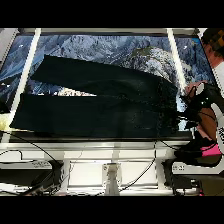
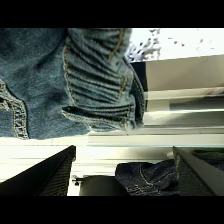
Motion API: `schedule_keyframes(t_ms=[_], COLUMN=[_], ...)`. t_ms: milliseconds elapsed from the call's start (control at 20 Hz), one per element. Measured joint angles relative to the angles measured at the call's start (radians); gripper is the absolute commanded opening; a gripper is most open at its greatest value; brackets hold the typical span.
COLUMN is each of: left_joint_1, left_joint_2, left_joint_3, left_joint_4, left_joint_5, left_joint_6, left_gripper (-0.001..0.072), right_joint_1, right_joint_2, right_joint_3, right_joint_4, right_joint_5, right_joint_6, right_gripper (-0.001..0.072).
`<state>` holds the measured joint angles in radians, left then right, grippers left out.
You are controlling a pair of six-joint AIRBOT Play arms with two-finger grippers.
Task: Fold the clothes and pants, and hang the long-sleeved shirts on hangers.
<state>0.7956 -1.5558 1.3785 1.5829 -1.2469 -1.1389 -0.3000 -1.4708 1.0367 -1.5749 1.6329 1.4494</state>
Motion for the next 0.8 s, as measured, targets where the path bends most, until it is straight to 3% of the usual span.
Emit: schedule_keyframes(t_ms=[200, 400, 600, 650, 750, 800], left_joint_1=[-0.004, -0.038, -0.149, -0.182, -0.245, -0.271], left_joint_2=[0.0, 0.0, 0.0, -0.001, -0.007, -0.015], left_joint_3=[0.0, 0.0, 0.005, 0.005, 0.006, 0.006], left_joint_4=[-0.014, -0.161, -0.257, -0.279, -0.343, -0.385], left_joint_5=[0.063, 0.17, 0.296, 0.333, 0.421, 0.463], left_joint_6=[0.002, 0.002, 0.002, 0.001, -0.025, -0.046], left_gripper=[0.07, 0.0696, 0.0638, 0.0638, 0.0638, 0.0638], right_joint_1=[0.0, 0.0, 0.0, 0.0, 0.0, 0.0], right_joint_2=[0.001, 0.001, 0.001, 0.001, 0.001, 0.0], right_joint_3=[0.012, 0.081, 0.179, 0.198, 0.222, 0.229], right_joint_4=[0.0, 0.004, 0.016, 0.026, 0.059, 0.08], right_joint_5=[-0.005, -0.006, -0.046, -0.076, -0.175, -0.233], right_joint_6=[-0.032, -0.064, -0.077, -0.08, -0.081, -0.08], right_gripper=[0.0687, 0.0686, 0.0684, 0.0664, 0.0553, 0.0553])
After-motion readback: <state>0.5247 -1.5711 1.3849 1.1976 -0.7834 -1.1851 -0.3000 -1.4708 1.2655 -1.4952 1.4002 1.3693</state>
